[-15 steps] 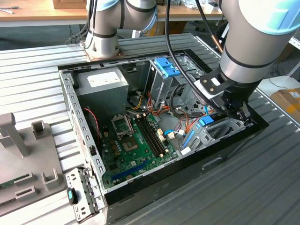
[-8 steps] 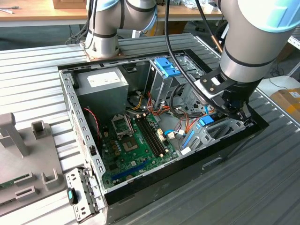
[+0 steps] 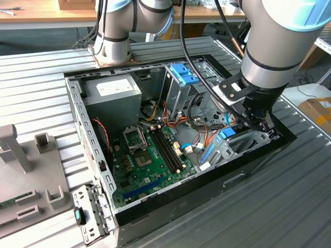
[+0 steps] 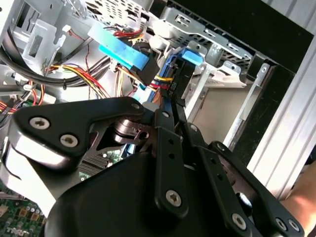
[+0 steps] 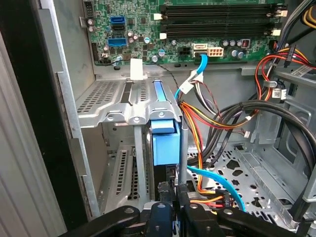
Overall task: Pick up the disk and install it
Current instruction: 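Insert the disk into the insertion slot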
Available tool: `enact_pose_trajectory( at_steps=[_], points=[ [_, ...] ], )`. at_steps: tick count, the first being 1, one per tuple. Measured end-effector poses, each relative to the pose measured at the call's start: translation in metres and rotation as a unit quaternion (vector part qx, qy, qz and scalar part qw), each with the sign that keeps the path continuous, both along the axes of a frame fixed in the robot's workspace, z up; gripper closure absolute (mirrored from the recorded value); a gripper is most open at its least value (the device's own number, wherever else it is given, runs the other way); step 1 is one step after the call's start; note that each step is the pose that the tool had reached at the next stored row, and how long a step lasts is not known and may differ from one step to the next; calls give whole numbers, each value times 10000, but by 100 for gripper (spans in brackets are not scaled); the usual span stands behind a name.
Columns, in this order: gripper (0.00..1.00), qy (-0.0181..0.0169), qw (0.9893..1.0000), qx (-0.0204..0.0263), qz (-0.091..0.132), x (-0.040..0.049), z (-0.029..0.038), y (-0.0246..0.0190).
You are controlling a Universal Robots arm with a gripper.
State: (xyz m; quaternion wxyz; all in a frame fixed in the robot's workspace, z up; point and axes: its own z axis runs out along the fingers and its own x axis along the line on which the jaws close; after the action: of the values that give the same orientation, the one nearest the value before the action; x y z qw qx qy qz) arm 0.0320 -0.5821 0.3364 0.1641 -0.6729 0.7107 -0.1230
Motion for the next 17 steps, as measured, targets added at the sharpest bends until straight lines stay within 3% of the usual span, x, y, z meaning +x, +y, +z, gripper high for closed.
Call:
enact_pose_trajectory(
  at_steps=[3,17],
  points=[
    [84,0,10000,0,-11,9,-1,28],
    [84,1,10000,-6,-36,73,-7,22]
  ],
)
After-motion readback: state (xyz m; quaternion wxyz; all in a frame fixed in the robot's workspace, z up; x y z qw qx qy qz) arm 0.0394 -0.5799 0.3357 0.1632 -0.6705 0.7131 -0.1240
